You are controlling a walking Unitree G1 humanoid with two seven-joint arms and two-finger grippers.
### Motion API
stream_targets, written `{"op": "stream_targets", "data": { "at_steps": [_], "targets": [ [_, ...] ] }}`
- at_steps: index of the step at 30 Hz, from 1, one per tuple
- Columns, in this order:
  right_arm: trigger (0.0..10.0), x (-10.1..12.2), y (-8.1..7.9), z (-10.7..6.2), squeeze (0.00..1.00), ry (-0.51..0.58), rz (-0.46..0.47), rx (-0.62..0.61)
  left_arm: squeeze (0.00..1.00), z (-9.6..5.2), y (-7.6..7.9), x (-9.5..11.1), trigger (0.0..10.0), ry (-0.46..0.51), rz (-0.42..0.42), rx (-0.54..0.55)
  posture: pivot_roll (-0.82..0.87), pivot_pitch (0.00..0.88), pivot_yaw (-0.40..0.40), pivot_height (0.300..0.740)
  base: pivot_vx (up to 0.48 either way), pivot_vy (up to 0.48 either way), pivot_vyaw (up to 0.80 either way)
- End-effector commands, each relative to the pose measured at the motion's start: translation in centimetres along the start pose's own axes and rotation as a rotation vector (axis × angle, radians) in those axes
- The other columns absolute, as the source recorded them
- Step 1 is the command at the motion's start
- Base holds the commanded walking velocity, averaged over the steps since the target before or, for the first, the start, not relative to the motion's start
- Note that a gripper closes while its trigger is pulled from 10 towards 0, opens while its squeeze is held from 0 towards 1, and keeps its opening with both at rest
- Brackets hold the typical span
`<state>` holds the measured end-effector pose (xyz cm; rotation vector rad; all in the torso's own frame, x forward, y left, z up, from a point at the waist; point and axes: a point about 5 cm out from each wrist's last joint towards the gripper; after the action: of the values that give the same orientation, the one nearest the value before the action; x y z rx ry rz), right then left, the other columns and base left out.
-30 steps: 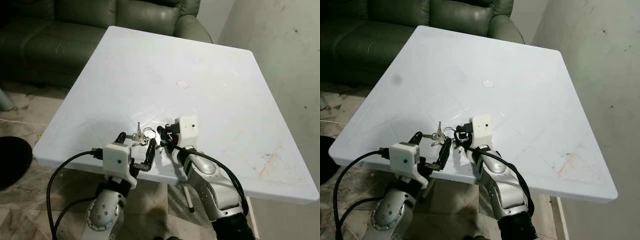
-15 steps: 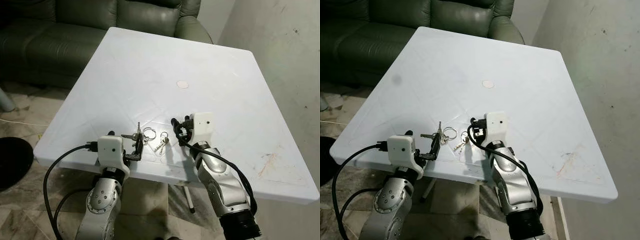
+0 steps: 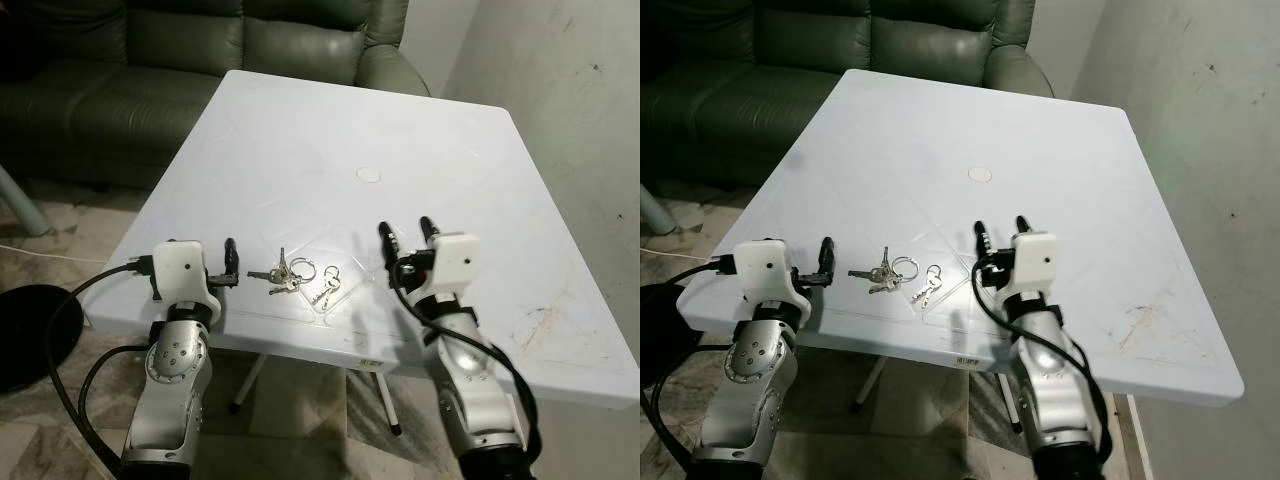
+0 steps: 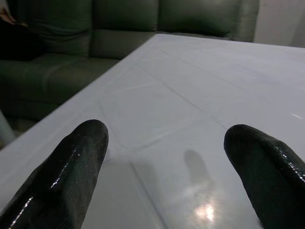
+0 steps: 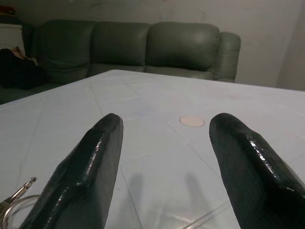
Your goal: Hang keys on a hook
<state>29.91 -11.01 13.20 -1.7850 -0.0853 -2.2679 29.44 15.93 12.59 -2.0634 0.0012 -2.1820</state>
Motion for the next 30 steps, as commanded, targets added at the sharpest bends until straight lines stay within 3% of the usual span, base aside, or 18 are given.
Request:
{"op": "stream_targets", "data": {
  "at_steps": [1, 15, 18, 30],
  "targets": [
    [10.0, -0.1, 0.5, -0.1, 0.0, 0.004, -0.008, -0.023, 0.0, 0.2, 0.0, 0.1, 10.0, 0.008, 0.007, 0.01, 0.11, 0.05, -0.08, 0.74, 0.0, 0.0, 0.0],
    [10.0, 0.0, 0.9, 0.5, 0.0, 0.016, -0.013, -0.005, 0.0, 0.8, -0.1, 0.0, 10.0, 0.013, -0.023, 0.0, 0.11, 0.057, -0.085, 0.74, 0.0, 0.0, 0.0],
    [10.0, -0.4, 1.5, 1.0, 0.0, -0.053, -0.01, -0.005, 0.0, 1.2, -0.1, -0.1, 10.0, -0.028, -0.103, -0.01, 0.11, 0.058, -0.085, 0.74, 0.0, 0.0, 0.0],
    [10.0, -0.3, 3.3, 1.8, 0.0, -0.108, -0.051, 0.012, 0.0, 2.7, -0.3, -0.2, 10.0, -0.114, -0.137, -0.07, 0.09, 0.065, -0.074, 0.74, 0.0, 0.0, 0.0]
  ]
}}
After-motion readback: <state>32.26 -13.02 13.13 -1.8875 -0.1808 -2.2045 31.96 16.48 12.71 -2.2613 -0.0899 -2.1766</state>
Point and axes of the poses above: a point about 5 cm out from each wrist's last joint towards the gripper, its own z axis pointing out of the wrist towards the gripper, its own x axis along the axis of the wrist's last joint, y = z × x, and after that the axes turned 4 degrees about z, right-handed
